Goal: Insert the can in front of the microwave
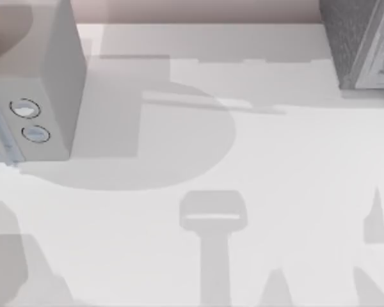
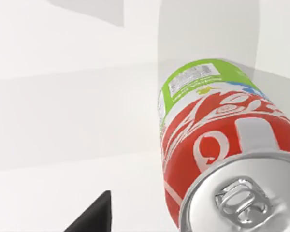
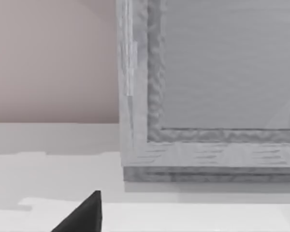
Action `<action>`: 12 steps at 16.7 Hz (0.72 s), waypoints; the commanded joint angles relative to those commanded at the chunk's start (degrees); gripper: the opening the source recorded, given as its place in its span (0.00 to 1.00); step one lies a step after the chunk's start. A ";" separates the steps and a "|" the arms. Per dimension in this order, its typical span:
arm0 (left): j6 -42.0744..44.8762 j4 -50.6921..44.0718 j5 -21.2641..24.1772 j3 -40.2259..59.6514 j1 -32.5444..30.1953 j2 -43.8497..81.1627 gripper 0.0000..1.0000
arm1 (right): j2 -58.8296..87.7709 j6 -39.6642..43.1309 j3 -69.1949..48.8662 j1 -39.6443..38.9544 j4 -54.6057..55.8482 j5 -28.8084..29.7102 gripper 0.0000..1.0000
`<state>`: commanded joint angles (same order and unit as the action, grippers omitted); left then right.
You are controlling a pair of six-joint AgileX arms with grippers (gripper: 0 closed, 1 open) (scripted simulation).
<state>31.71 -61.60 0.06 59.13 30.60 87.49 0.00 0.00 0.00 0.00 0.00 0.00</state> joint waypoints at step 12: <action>-0.14 -9.31 0.00 7.77 -0.15 -1.56 1.00 | 0.00 0.00 0.00 0.00 0.00 0.00 1.00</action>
